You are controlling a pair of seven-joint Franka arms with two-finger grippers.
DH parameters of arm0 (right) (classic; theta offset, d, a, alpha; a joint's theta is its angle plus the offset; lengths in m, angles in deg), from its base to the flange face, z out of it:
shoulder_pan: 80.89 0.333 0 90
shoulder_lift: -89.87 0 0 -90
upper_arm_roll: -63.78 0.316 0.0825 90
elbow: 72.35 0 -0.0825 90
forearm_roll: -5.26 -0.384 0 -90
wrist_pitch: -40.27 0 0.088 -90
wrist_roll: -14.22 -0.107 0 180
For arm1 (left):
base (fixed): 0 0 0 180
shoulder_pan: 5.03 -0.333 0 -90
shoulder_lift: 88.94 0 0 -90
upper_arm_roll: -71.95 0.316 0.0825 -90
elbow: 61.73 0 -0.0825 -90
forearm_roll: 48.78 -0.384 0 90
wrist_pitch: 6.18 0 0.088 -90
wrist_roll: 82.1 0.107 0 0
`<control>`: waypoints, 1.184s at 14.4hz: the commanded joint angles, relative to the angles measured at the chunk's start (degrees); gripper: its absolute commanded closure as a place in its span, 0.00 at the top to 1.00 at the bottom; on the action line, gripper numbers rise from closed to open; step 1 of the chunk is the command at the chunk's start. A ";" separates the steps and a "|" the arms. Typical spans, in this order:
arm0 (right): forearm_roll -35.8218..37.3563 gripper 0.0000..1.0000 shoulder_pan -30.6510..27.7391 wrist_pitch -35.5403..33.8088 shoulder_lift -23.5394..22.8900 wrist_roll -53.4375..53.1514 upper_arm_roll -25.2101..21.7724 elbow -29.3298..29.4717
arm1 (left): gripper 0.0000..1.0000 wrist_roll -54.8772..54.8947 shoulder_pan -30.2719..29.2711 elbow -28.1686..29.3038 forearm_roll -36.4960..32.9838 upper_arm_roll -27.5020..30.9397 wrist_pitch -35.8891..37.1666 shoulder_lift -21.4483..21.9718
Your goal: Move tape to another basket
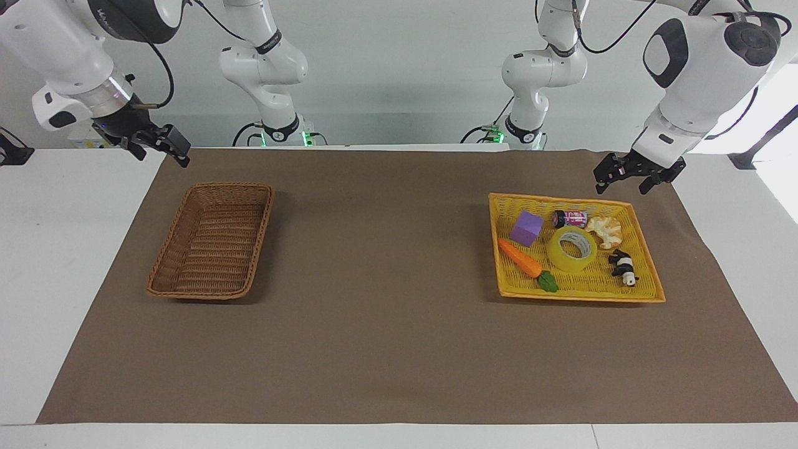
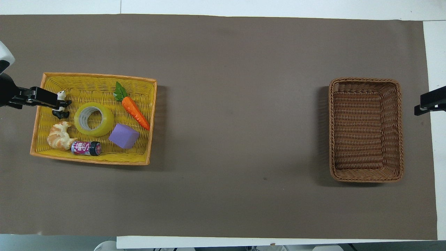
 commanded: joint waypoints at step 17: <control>-0.62 0.99 -0.46 0.70 0.98 0.97 0.20 -1.38 | 0.64 -5.15 -2.39 24.97 0.02 0.51 -32.10 -6.21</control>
